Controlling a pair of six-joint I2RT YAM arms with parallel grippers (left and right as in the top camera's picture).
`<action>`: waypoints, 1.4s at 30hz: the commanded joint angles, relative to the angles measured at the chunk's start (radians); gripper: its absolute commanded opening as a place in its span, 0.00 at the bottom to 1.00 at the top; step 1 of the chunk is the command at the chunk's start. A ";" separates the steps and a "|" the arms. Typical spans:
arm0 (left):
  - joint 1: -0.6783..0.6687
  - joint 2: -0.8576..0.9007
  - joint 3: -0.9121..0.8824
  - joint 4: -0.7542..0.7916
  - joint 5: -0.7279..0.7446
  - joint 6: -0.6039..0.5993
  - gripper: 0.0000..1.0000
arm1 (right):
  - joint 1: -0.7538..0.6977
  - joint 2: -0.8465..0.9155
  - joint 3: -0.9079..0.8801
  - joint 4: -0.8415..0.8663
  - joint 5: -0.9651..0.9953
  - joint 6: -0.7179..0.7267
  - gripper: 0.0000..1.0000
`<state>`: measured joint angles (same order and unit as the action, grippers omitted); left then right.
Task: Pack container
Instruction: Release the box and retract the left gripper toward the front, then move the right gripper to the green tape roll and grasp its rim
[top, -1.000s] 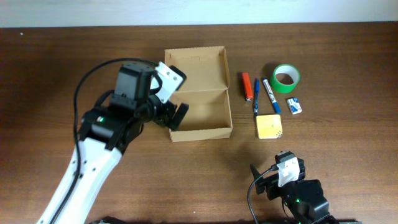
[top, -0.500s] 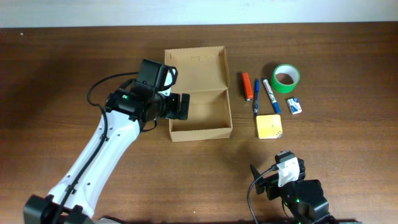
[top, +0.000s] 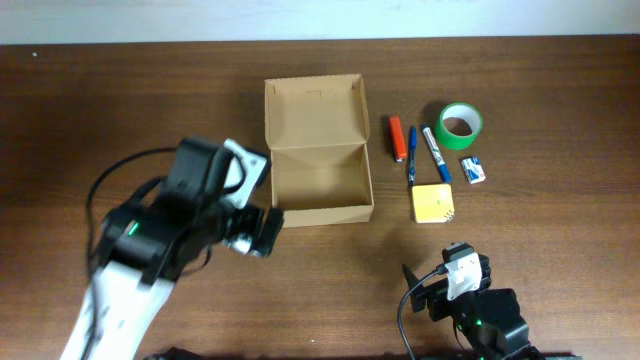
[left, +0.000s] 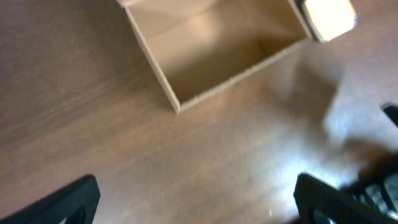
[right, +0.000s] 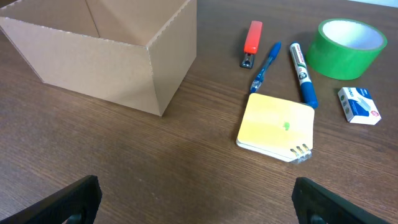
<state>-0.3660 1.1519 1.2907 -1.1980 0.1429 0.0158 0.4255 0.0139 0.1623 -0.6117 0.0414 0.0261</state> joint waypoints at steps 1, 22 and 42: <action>0.002 -0.092 0.003 -0.047 0.027 0.059 0.99 | 0.005 -0.011 -0.007 0.003 0.016 0.008 0.99; 0.002 -0.211 0.003 -0.172 0.071 0.069 1.00 | 0.005 -0.011 -0.007 0.003 0.016 0.008 0.99; 0.003 -0.211 0.003 -0.172 0.071 0.068 1.00 | 0.005 -0.011 -0.007 0.053 -0.075 0.648 0.99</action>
<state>-0.3660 0.9470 1.2907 -1.3701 0.1955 0.0647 0.4255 0.0139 0.1604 -0.5674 -0.0139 0.5323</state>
